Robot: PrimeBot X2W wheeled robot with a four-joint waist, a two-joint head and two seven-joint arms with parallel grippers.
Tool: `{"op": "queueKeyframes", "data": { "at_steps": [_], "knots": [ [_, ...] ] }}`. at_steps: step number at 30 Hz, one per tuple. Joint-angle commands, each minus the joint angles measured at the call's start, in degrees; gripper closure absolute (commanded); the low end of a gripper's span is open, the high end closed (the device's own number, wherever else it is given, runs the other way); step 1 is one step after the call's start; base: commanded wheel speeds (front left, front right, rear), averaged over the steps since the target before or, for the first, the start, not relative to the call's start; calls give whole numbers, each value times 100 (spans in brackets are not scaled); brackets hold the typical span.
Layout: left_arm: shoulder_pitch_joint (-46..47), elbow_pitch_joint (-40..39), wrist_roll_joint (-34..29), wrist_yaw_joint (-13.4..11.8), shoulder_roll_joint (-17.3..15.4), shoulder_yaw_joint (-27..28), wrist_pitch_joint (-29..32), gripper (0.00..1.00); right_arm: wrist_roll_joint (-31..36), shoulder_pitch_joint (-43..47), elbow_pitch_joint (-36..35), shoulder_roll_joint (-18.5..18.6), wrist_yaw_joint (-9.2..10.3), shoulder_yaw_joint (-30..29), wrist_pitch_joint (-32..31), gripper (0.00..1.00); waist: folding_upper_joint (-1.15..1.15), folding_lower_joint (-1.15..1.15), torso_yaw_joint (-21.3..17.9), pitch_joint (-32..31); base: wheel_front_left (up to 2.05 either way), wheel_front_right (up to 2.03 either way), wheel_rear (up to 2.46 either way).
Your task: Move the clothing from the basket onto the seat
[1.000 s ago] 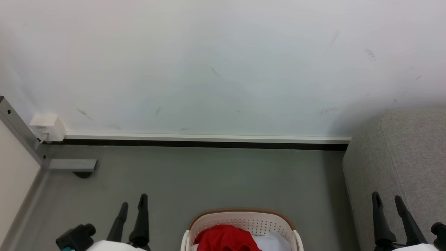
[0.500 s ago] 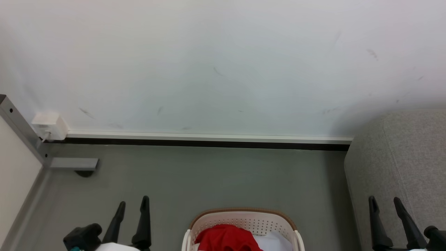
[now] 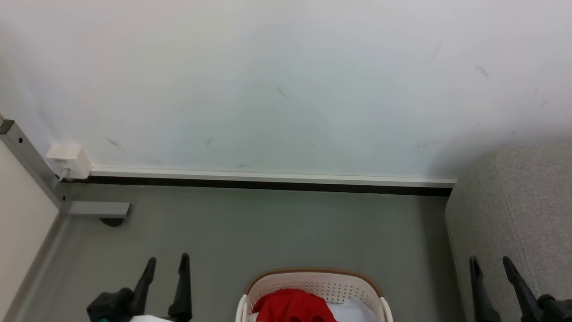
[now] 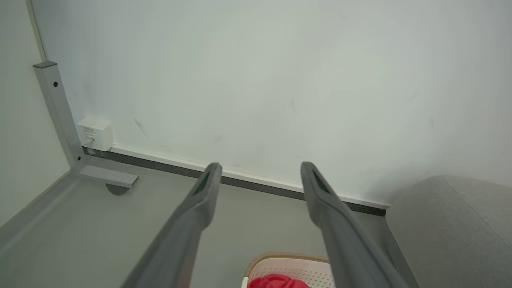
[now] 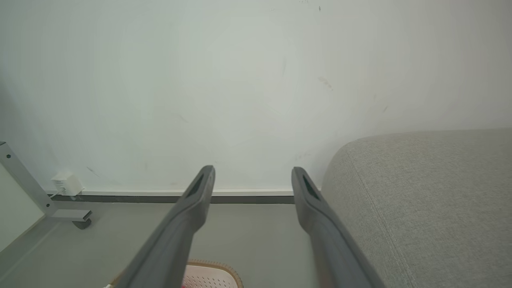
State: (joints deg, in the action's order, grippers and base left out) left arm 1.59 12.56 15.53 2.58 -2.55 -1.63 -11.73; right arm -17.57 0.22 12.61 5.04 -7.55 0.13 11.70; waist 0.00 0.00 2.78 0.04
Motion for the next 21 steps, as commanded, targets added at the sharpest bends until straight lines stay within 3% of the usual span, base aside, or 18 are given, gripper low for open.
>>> {"op": "queueKeyframes", "data": {
  "at_steps": [1, 21],
  "knots": [
    [-29, -7, -137, 20, -51, 4, -53, 0, 105, 43, 0, 7, 9, -13, 56, 0, 0, 0, 5, -4, 0, 0, 0],
    [-100, 138, -1112, 83, -86, -66, -267, 0, 704, 101, 272, -39, 11, -107, 269, 0, 0, 0, 50, -22, 0, 0, 0]
  ]
}}
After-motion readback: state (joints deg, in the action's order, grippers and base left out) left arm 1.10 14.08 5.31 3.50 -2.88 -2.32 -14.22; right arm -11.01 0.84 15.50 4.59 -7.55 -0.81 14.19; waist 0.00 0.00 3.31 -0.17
